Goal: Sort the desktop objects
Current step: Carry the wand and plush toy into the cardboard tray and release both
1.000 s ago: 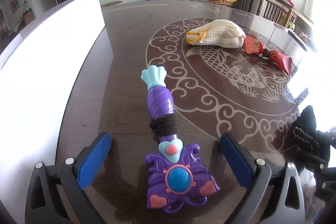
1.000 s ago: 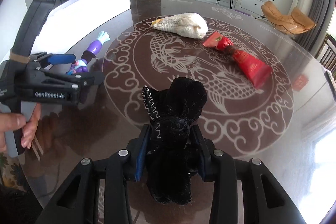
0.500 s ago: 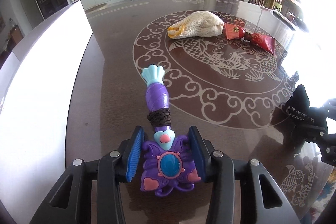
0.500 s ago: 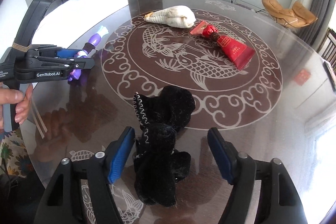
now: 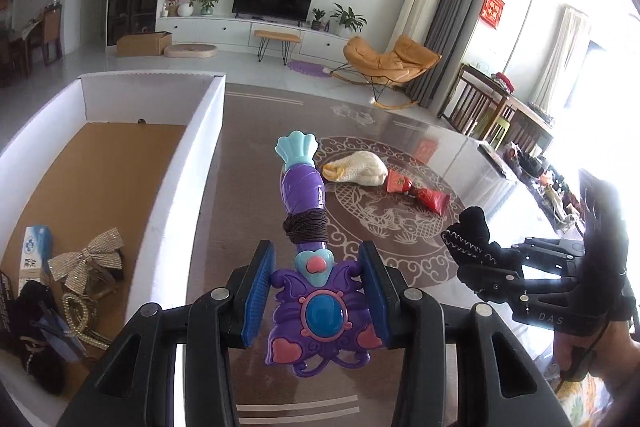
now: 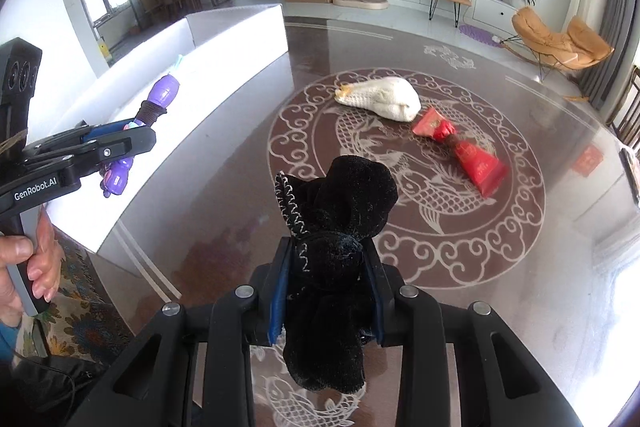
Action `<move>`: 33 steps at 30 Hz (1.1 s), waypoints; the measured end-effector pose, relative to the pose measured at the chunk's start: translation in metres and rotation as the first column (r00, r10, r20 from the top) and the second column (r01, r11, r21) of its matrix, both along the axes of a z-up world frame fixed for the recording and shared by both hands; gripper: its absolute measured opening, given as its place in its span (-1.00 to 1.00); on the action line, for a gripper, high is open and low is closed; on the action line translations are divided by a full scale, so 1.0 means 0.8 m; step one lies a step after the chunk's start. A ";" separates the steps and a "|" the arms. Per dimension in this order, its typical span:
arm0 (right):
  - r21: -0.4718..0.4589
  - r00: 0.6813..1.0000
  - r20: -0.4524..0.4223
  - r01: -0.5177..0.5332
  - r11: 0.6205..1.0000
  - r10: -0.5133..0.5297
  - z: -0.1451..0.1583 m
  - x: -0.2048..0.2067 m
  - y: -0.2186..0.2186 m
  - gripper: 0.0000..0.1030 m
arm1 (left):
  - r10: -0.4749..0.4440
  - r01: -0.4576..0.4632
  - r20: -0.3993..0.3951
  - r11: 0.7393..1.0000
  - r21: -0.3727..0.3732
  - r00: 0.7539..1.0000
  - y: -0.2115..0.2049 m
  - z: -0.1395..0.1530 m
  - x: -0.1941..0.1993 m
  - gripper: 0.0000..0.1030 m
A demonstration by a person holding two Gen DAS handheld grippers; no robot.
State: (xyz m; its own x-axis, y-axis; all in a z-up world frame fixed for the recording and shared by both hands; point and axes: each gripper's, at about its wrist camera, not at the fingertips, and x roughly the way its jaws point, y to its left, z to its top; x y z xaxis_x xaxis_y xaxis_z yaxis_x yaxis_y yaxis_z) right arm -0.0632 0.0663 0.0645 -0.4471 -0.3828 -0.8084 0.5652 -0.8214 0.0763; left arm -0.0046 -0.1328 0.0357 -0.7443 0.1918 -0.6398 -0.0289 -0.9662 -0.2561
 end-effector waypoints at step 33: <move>-0.220 0.983 -0.156 -0.131 0.967 0.098 0.002 0.016 -0.157 1.00 | 0.309 -0.289 0.076 0.936 -0.202 0.948 -0.184 -0.019 0.019 0.58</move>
State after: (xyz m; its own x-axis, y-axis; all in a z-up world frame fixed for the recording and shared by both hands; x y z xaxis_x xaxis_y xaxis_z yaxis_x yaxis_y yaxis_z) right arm -0.0504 -0.0595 0.0659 -0.4935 -0.6052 -0.6247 0.6731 -0.7206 0.1663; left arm 0.0108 -0.2799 0.0202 -0.6755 -0.1591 -0.7200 0.2859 -0.9566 -0.0568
